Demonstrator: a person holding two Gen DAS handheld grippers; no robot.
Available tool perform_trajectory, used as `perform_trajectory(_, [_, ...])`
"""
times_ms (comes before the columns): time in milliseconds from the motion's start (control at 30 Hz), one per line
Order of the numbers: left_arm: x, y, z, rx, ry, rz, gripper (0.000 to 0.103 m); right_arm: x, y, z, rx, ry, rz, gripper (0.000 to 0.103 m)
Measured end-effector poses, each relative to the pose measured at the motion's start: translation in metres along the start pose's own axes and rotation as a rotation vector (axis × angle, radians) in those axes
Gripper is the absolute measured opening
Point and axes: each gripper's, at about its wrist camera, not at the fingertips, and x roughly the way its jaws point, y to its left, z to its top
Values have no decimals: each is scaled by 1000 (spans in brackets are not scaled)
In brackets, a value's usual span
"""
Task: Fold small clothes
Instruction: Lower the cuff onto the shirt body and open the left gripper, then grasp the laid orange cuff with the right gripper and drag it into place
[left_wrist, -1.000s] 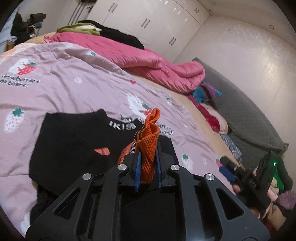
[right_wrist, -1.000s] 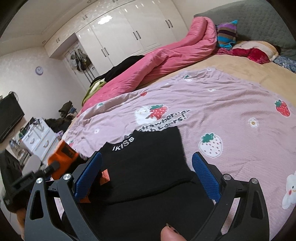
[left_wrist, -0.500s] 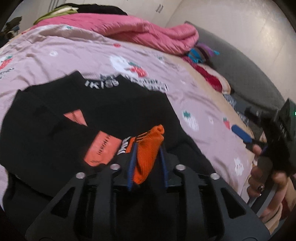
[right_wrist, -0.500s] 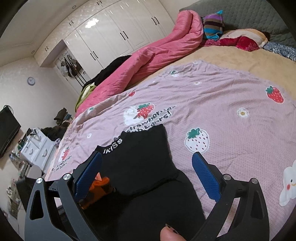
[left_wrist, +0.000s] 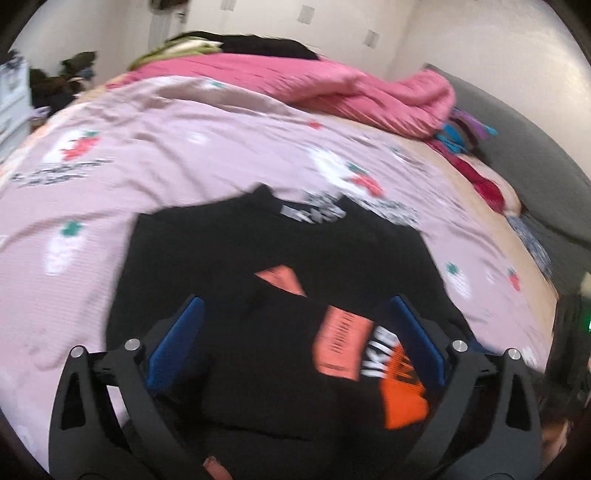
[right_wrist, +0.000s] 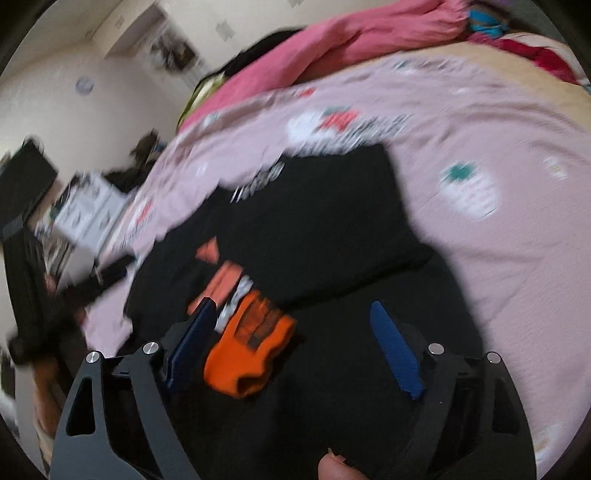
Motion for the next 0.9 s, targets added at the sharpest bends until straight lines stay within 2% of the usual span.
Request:
perform_trajectory(167, [-11,35,11,-73,-33,73,94,35,13,-12,3,51,-24,71])
perform_trajectory(200, [-13,41,13,-80,-39,100,94,38,17,-13,-10,44,-24,62])
perform_trajectory(233, [-16,45,14,-84,-44,118,94,40,19,-13,-16,46,-14,46])
perform_trajectory(267, [-17,48,15,-90,-50,133,94,42,20,-13,-8,46,-10,40])
perform_trajectory(300, [-20,54,17,-101,-55,144,94,44,21,-12,2,39,-6,29])
perform_trajectory(333, [-22,57,17,-110,-59,144,94,45,24,-11,2,29,17,9])
perform_trajectory(600, [-41,88,22,-207,-93,130,94,17,77,9,-227,-124,-10,7])
perform_trajectory(800, [-42,101,26,-266,-93,103,94,-8,106,50,-335,-193,17,7])
perform_trajectory(900, [-42,103,29,-268,-99,105,94,-20,112,69,-389,-248,-11,7])
